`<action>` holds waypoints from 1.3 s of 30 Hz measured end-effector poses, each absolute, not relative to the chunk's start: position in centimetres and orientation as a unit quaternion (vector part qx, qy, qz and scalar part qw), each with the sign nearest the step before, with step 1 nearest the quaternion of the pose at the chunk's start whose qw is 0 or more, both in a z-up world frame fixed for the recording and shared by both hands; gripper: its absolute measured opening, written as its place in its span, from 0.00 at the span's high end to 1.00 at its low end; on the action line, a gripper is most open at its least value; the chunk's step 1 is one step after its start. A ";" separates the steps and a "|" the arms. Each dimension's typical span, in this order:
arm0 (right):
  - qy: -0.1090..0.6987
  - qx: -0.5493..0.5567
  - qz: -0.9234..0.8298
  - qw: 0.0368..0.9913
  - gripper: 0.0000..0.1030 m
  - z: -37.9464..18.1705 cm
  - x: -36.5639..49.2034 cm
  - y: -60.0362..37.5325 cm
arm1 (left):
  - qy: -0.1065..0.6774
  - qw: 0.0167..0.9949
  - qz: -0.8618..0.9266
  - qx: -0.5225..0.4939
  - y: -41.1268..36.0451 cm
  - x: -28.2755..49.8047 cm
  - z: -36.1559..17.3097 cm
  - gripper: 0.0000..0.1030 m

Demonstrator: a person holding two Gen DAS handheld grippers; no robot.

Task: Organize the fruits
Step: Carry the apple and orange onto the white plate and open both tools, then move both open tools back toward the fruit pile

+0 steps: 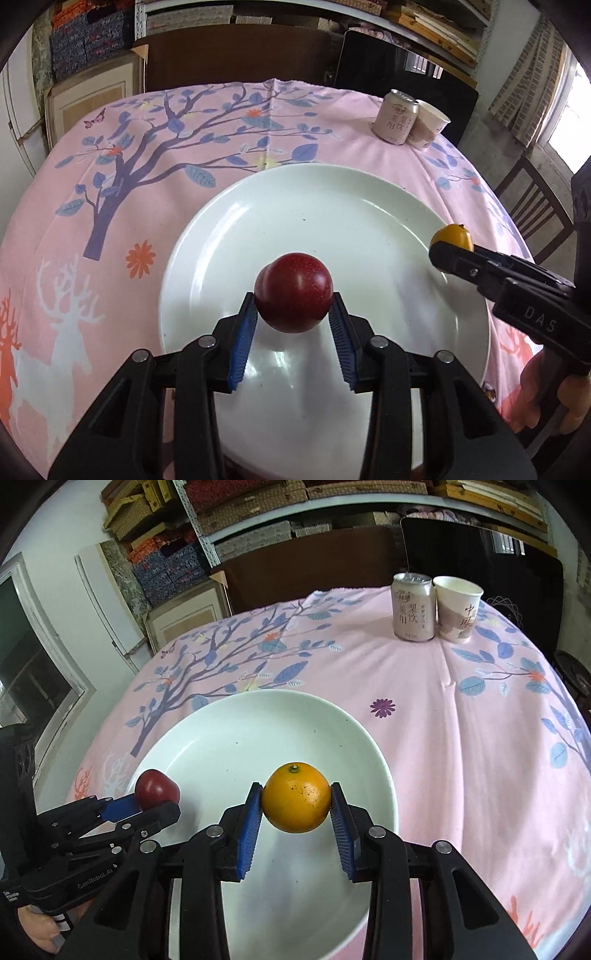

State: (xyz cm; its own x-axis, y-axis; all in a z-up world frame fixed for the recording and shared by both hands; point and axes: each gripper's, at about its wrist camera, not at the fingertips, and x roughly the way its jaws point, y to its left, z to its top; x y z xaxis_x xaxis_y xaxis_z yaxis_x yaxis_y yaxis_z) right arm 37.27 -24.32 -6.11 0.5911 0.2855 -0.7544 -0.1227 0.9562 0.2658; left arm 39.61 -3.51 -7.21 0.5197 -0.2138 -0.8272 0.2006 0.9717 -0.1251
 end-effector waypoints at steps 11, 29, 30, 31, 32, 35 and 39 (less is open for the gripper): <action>0.448 0.041 0.081 0.889 0.49 -5.9 38.7 -22.6 | 0.473 0.876 -0.090 -0.026 -2.4 40.1 -6.5 0.31; 0.351 0.069 0.078 0.931 0.35 -4.4 16.0 -28.5 | 0.389 0.912 -0.119 0.044 0.2 17.5 -3.8 0.17; 0.351 0.077 0.079 0.930 0.35 -4.8 14.9 -28.9 | 0.392 0.911 -0.116 0.051 0.2 16.6 -4.3 0.17; 0.350 0.084 0.080 0.929 0.35 -5.2 14.0 -29.0 | 0.395 0.910 -0.114 0.055 0.3 15.9 -5.0 0.17; 0.350 0.088 0.081 0.929 0.35 -5.7 13.0 -29.2 | 0.399 0.909 -0.110 0.059 0.3 15.3 -5.7 0.17; 0.348 0.085 0.079 0.930 0.35 -6.9 10.9 -29.4 | 0.407 0.906 -0.101 0.058 0.5 14.7 -7.2 0.17; 0.334 0.079 0.050 0.938 0.34 -7.8 10.0 -30.1 | 0.407 0.908 -0.079 0.051 1.1 15.0 -8.3 0.17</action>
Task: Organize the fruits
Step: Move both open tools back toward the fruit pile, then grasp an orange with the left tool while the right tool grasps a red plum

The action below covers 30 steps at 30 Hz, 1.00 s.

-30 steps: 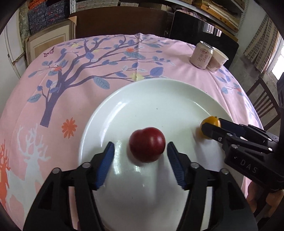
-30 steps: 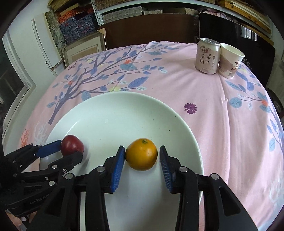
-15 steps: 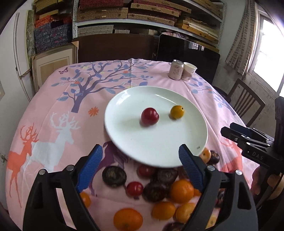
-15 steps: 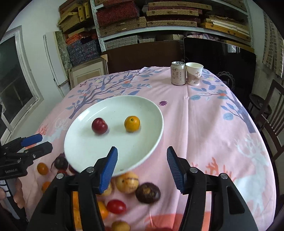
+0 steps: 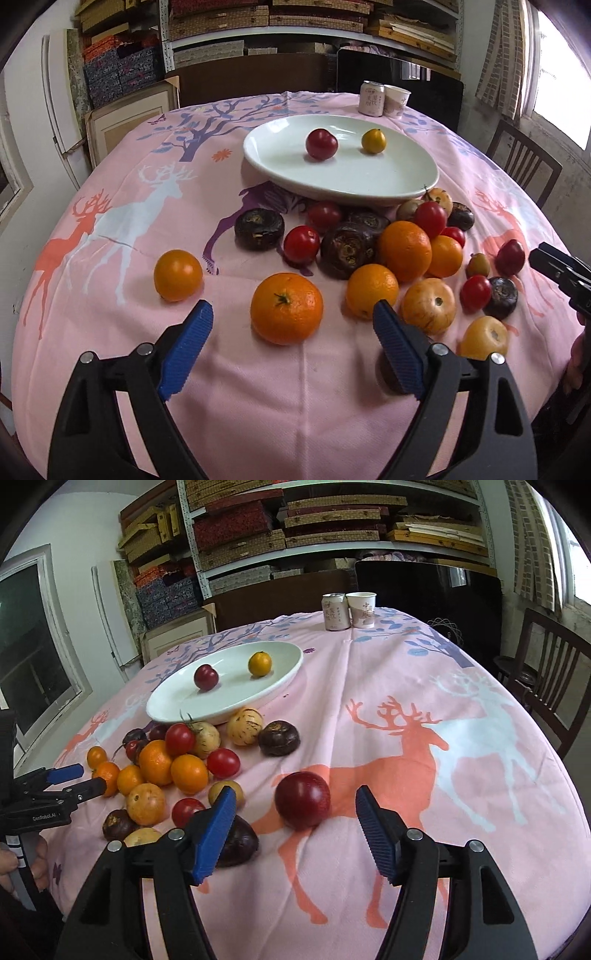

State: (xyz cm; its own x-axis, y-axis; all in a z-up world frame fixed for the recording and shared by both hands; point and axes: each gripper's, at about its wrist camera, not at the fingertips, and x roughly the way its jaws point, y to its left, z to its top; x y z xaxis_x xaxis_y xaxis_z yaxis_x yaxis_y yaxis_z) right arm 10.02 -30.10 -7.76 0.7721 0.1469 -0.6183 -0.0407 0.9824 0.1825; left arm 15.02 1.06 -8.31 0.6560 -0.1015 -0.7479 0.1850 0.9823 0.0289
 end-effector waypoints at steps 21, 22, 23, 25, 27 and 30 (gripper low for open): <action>0.350 0.067 0.046 0.933 0.34 -8.3 10.3 -29.7 | 0.401 0.911 -0.099 0.019 1.7 15.5 -9.3 0.58; 0.352 0.065 0.046 0.933 0.34 -8.3 10.3 -29.6 | 0.395 0.913 -0.099 0.013 1.9 15.3 -9.2 0.58; 0.354 0.059 0.044 0.932 0.34 -8.4 10.4 -29.4 | 0.394 0.914 -0.099 0.009 2.0 15.3 -9.2 0.58; 0.359 0.043 0.036 0.932 0.34 -8.4 10.7 -29.1 | 0.395 0.913 -0.102 0.006 2.0 15.3 -9.2 0.58; 0.369 0.036 0.030 0.928 0.34 -8.4 11.2 -28.9 | 0.395 0.913 -0.103 0.006 2.0 15.3 -9.2 0.58; 0.387 0.040 0.029 0.921 0.34 -8.5 12.4 -29.1 | 0.396 0.912 -0.105 0.006 2.0 15.2 -9.2 0.58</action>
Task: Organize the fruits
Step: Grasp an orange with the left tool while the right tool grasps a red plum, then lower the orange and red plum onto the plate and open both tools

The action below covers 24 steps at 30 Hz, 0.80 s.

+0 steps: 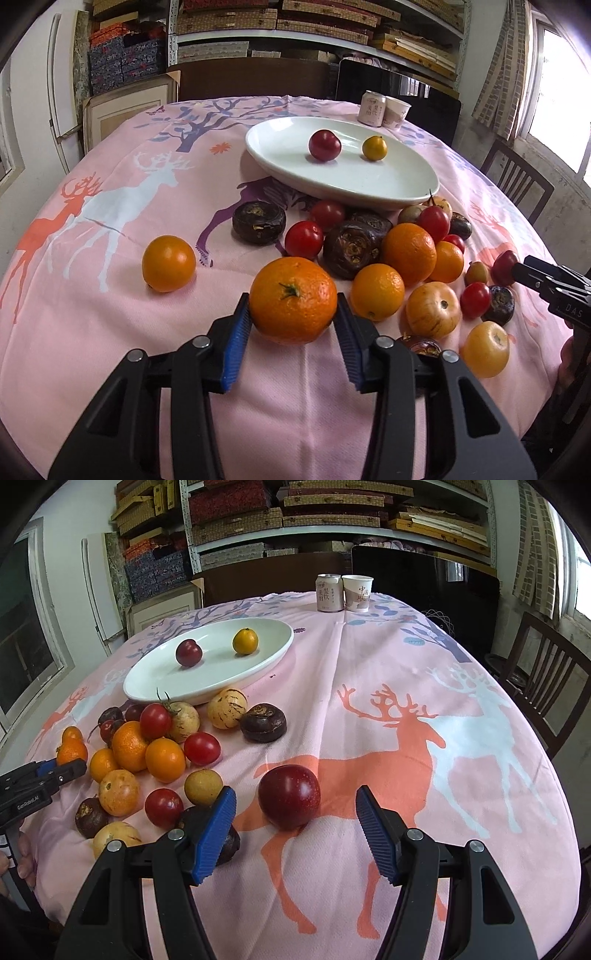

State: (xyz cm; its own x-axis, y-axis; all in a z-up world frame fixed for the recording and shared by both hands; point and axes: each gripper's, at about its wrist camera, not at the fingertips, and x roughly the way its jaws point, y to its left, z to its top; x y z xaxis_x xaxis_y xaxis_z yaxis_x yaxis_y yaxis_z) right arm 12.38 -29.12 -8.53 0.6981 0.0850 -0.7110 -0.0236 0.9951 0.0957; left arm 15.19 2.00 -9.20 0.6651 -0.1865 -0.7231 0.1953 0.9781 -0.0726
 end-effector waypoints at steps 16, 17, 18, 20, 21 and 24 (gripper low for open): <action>0.401 0.085 0.044 0.911 0.62 -9.9 13.5 -29.8 | 0.395 0.913 -0.105 -0.001 2.2 15.2 -9.3 0.58; 0.395 0.094 0.047 0.913 0.62 -9.6 13.3 -30.2 | 0.396 0.913 -0.104 -0.003 2.3 15.1 -9.2 0.58; 0.389 0.102 0.052 0.914 0.62 -9.3 13.1 -30.4 | 0.398 0.912 -0.105 -0.005 2.2 15.2 -9.2 0.58; 0.375 0.109 0.063 0.918 0.62 -8.2 13.0 -30.7 | 0.406 0.906 -0.115 -0.011 2.2 15.5 -9.0 0.58; 0.368 0.106 0.068 0.921 0.62 -7.5 13.0 -30.7 | 0.409 0.904 -0.122 -0.014 2.0 15.7 -8.7 0.58; 0.352 0.102 0.088 0.926 0.62 -5.4 13.9 -30.4 | 0.394 0.910 -0.130 -0.004 1.1 16.9 -7.0 0.58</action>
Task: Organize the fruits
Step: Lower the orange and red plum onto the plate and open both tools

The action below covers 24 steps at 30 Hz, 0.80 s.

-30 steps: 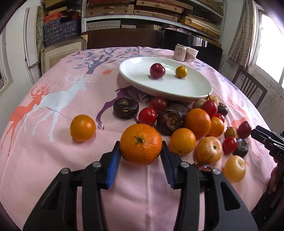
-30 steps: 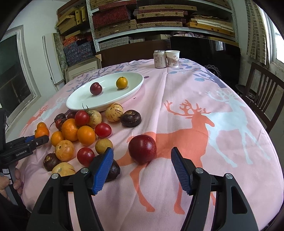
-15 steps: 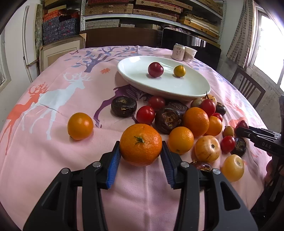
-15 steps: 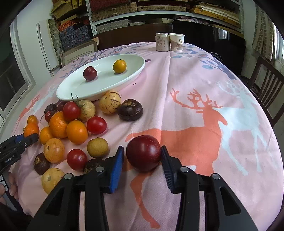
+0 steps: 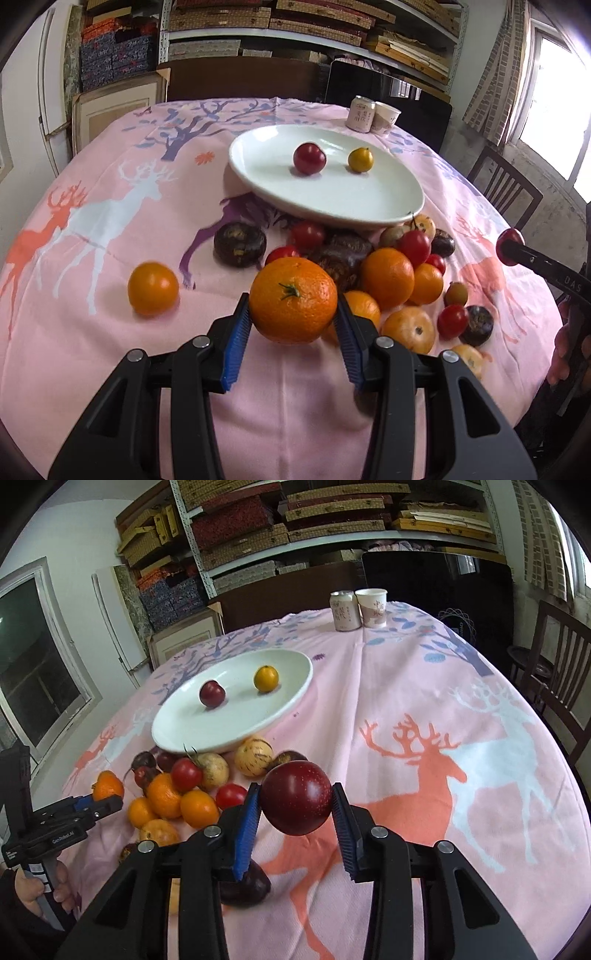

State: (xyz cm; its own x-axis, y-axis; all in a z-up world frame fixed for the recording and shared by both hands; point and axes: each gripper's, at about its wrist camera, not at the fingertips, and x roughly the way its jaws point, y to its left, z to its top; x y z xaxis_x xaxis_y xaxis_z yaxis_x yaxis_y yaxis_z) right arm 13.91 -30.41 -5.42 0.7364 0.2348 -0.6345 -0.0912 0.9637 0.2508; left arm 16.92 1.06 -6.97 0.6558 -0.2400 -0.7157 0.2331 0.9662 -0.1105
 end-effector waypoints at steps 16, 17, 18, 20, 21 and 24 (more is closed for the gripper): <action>0.410 0.101 0.121 0.898 0.62 -5.6 28.7 -25.0 | 0.435 0.892 -0.123 0.017 -4.2 30.0 -6.8 0.57; 0.417 0.098 0.120 0.896 0.61 -6.0 29.3 -24.8 | 0.442 0.889 -0.123 0.015 -4.2 30.3 -7.1 0.57; 0.423 0.098 0.120 0.893 0.61 -6.3 29.7 -24.6 | 0.444 0.888 -0.121 0.011 -4.2 30.5 -7.4 0.52; 0.425 0.099 0.115 0.892 0.54 -6.5 29.9 -24.5 | 0.435 0.893 -0.114 0.006 -3.9 30.3 -7.1 0.39; 0.417 0.099 0.115 0.896 0.50 -6.2 29.5 -24.5 | 0.425 0.898 -0.112 0.005 -3.7 29.9 -6.7 0.32; 0.387 0.086 0.110 0.912 0.45 -4.8 27.7 -24.7 | 0.396 0.912 -0.107 -0.001 -2.8 28.4 -5.0 0.22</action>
State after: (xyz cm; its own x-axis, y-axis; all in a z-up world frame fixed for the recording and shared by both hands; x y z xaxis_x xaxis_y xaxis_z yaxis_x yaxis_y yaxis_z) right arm 27.70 -24.72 -4.84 0.6771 0.2664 -0.6860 -0.1334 0.9612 0.2415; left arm 28.45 -2.81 -5.05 0.6630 -0.1965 -0.7224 0.1952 0.9769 -0.0865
